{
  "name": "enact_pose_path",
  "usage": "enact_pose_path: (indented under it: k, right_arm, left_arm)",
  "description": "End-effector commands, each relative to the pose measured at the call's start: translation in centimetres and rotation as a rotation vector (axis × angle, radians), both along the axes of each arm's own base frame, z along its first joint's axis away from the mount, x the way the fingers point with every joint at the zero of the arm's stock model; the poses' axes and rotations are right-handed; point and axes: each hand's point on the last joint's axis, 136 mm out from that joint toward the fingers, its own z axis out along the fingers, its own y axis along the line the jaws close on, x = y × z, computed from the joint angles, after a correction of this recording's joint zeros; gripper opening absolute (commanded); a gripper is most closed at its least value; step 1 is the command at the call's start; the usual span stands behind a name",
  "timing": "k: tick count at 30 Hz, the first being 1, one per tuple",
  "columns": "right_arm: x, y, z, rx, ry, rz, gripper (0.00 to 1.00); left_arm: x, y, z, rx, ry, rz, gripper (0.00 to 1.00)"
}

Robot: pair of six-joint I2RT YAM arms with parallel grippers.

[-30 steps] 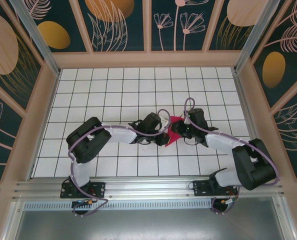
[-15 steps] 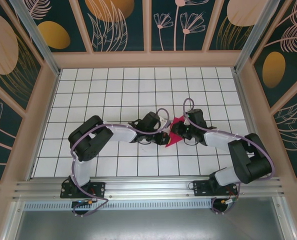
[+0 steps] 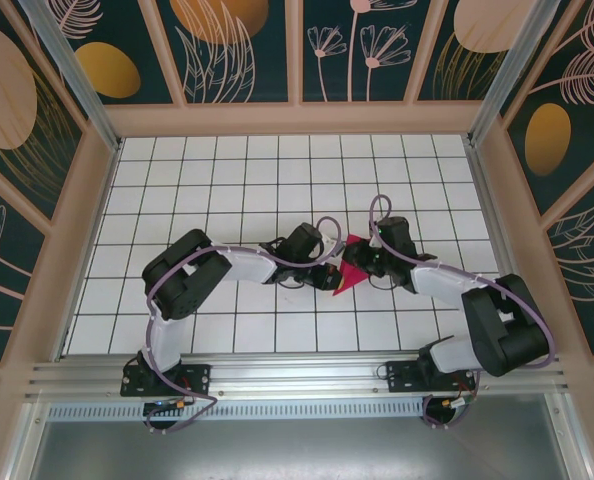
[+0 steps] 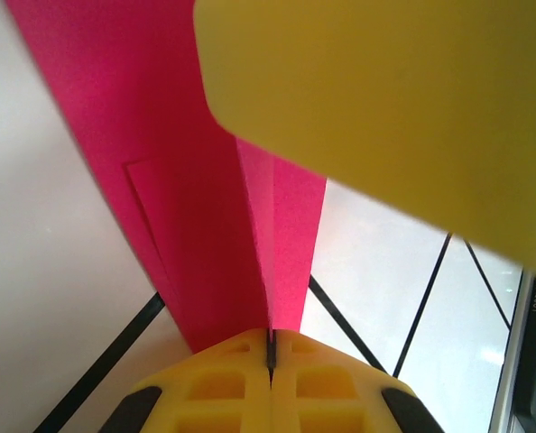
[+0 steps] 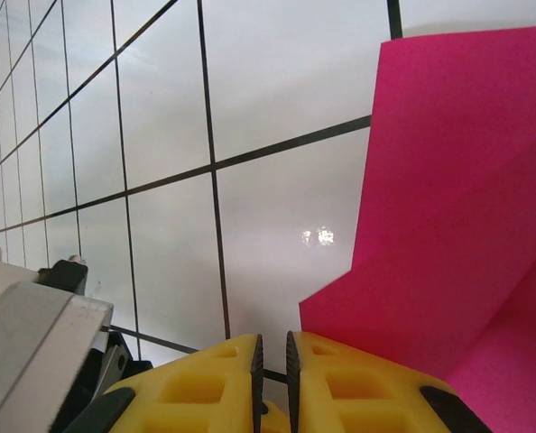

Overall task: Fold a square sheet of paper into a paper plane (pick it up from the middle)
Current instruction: Fourth fold the wing at the center of the table.

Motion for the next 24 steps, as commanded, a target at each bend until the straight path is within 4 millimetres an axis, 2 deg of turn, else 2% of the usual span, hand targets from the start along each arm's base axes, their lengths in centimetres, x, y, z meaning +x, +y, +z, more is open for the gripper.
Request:
enact_pose_path:
  k: [1,10,21,23,24]
  right_arm:
    - [0.0,-0.6,-1.1,-0.023,0.013,-0.025,0.19]
    - [0.4,-0.9,-2.1,-0.055,0.02,-0.032,0.19]
    - [0.6,-1.1,-3.3,-0.068,0.036,-0.011,0.18]
    - [0.7,-1.1,-3.4,-0.067,0.039,-0.009,0.18]
    - [0.7,-1.2,-3.5,-0.068,0.042,-0.011,0.18]
  left_arm:
    - [-0.2,-0.2,-0.4,-0.005,0.039,-0.017,0.0]
    - [-0.3,-0.1,-1.1,0.01,0.058,-0.017,0.0]
    - [-0.3,-0.2,-0.9,-0.004,0.069,-0.014,0.0]
    - [-0.3,-0.1,-0.9,-0.003,0.068,-0.005,0.08]
    - [-0.3,-0.1,-0.7,-0.008,0.066,-0.008,0.09]
